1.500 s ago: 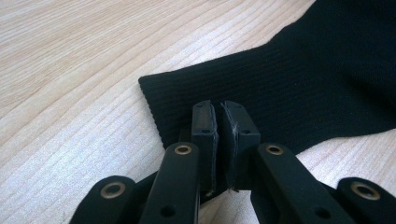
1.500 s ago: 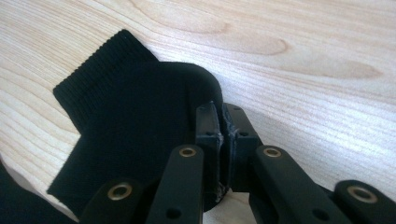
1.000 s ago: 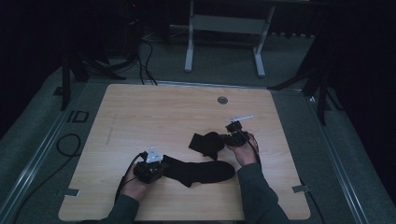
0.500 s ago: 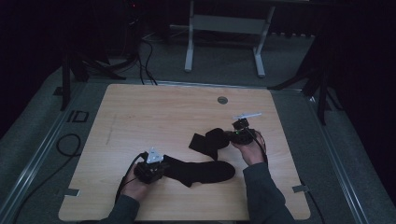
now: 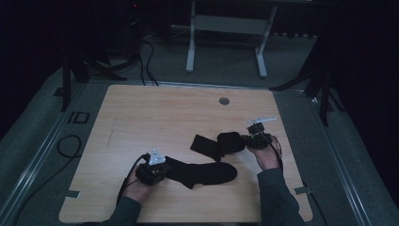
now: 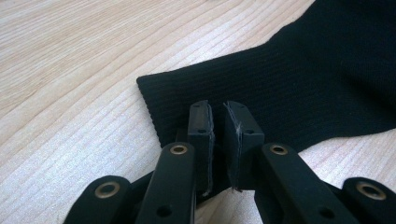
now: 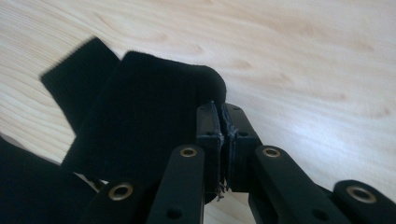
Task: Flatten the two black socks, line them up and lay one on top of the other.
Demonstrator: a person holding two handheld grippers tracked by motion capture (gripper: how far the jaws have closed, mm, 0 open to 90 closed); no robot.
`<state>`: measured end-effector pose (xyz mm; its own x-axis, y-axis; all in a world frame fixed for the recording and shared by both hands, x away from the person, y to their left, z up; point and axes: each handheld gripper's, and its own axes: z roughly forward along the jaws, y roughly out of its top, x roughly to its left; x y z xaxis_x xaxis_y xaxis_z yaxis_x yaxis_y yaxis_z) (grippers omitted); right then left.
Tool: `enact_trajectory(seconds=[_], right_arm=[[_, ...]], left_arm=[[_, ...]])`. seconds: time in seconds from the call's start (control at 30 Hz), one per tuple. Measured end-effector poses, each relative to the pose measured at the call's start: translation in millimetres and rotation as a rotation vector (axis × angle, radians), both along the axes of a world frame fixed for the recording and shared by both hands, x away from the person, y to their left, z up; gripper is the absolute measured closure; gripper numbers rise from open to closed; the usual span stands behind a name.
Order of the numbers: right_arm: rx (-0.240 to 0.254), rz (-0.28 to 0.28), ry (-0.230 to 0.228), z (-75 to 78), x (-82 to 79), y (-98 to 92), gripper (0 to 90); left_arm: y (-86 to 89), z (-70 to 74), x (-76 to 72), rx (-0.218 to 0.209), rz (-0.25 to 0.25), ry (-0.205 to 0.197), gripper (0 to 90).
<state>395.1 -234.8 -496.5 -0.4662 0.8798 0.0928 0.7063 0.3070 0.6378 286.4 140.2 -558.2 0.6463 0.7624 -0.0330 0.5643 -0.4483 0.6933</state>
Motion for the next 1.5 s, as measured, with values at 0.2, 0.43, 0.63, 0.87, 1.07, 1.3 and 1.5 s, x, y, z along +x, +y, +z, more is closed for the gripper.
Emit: enact_trajectory(seconds=[0.2, 0.43, 0.63, 0.87, 1.07, 1.3, 1.5], right_arm=[[-0.006, -0.034, 0.032, -13.5, -1.9, -17.0, 85.8], [-0.015, -0.058, 0.048, -25.5, -6.1, -30.0, 85.3], [-0.035, -0.083, 0.061, -37.2, -10.3, -38.9, 82.1], [-0.027, -0.088, -0.003, -42.3, -24.8, -41.2, 65.2], [-0.017, -0.031, -0.059, -31.2, -28.3, -27.2, 59.8], [-0.025, 0.055, -0.107, -19.0, -30.9, 0.3, 58.7], [-0.038, 0.158, -0.104, -17.5, -26.0, 34.7, 58.1]], left_arm=[[-0.5, 0.0, 0.2, 0.004, -0.004, -0.004, 81.6], [-1.7, -0.1, 0.4, 0.005, -0.003, -0.006, 81.5], [-2.1, -0.2, 0.2, 0.004, -0.003, -0.007, 81.3], [-2.7, -0.4, -0.3, 0.004, -0.002, -0.010, 80.9], [-2.8, -0.6, -0.7, 0.004, -0.002, -0.012, 80.8], [-2.9, -0.8, -1.0, 0.002, -0.001, -0.012, 80.4], [-3.6, -0.9, -0.8, 0.002, -0.004, -0.013, 80.4]])
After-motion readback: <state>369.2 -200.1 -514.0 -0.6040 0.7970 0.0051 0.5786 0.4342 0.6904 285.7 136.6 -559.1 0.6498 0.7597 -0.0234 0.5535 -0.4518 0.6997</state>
